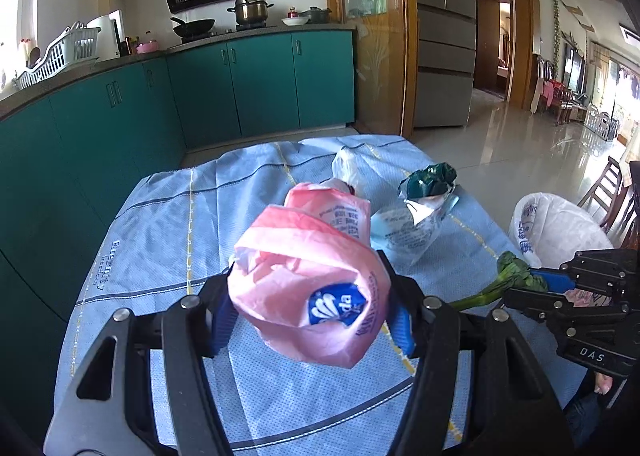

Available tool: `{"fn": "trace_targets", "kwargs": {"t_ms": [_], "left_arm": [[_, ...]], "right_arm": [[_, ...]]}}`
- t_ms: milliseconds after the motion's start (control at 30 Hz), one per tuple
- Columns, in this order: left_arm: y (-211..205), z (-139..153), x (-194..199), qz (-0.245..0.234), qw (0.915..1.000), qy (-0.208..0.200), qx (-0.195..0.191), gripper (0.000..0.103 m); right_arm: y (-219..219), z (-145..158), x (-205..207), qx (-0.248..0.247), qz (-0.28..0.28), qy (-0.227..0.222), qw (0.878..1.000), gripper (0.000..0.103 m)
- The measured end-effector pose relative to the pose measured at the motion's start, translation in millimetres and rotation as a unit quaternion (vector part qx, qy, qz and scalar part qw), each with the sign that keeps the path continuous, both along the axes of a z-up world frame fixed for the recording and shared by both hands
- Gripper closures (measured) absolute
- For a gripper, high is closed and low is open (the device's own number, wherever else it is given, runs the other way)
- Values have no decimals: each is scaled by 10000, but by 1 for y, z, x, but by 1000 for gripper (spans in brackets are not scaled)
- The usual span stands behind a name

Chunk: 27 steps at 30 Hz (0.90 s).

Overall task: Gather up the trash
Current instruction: 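Lift the pink milk bag with the left tool while the right tool regrips the vegetable, then carry the vegetable and pink milk bag to the white bin and release both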

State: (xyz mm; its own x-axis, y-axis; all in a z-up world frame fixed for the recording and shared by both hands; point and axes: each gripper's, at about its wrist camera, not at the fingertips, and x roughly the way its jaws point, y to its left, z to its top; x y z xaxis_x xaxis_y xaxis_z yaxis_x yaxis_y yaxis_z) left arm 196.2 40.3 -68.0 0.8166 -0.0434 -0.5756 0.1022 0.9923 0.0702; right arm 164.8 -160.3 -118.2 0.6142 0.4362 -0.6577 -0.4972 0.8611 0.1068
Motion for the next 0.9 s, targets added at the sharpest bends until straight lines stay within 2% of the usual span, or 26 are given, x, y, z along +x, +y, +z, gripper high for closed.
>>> {"fn": "trace_targets", "kwargs": {"t_ms": [233, 367, 500, 667, 900], "left_arm": [[-15, 10, -3, -44, 9998, -107, -173, 41], [-36, 17, -1, -206, 9988, -166, -409, 41], [-71, 22, -2, -530, 9965, -240, -597, 41], [-123, 17, -4, -1008, 9927, -177, -635, 41], [-205, -10, 2, -1651, 9839, 226, -652, 41]], "right_arm": [[-24, 20, -4, 319, -370, -361, 9982, 81], [-61, 28, -3, 539, -914, -503, 9931, 81], [-110, 32, -6, 749, -1593, -577, 9827, 81], [-168, 27, -18, 831, -2405, -557, 9655, 81], [-228, 12, -42, 817, -3117, -479, 9454, 81]]}}
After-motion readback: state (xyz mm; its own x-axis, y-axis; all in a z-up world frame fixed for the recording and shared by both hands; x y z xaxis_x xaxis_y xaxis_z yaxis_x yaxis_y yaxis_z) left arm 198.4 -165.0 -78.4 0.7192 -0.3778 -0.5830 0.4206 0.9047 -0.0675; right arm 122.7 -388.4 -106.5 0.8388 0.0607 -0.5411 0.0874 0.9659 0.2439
